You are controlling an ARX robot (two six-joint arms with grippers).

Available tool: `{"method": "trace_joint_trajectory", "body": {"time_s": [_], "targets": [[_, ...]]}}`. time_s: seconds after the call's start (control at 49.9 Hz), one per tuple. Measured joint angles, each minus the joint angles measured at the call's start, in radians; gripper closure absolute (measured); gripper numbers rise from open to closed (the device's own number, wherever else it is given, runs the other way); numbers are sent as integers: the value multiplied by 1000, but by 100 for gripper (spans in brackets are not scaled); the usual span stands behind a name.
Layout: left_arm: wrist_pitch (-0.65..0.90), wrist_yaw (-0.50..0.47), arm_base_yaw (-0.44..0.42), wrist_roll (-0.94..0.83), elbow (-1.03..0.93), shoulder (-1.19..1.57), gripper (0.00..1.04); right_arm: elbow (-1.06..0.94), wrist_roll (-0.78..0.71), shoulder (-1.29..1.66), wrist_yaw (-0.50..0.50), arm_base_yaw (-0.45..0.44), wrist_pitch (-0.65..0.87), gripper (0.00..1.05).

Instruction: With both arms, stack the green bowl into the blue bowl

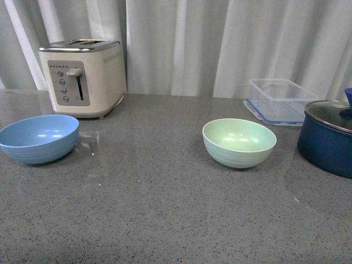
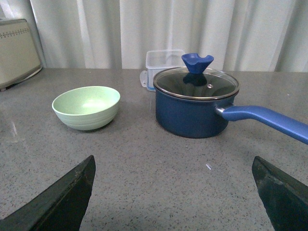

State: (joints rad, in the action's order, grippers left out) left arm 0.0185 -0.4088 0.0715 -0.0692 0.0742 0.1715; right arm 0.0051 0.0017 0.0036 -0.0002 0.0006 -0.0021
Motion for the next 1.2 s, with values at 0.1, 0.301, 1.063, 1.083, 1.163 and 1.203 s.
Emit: {"method": "trace_joint_trajectory", "body": {"time_s": [0.1,0.301,1.063,1.083,1.163,1.203], "targets": [[7,24,-45,4,85,115,7,0,0,0,-1,0,0,10],[-6,141,-134,97,418,433,7,0,0,0,-1,0,0,10],[-267,307,-222,443,1170,1360,7,0,0,0,-1,0,0,10],[-270,307,-224,445,1178,1376,7,0,0,0,-1,0,0,10],[-280,299,-227,446,1204,1439,7,0,0,0,-1,0,0,10],[-282,298,-228,446,1212,1457,7,0,0,0,-1,0,0,10]]}}
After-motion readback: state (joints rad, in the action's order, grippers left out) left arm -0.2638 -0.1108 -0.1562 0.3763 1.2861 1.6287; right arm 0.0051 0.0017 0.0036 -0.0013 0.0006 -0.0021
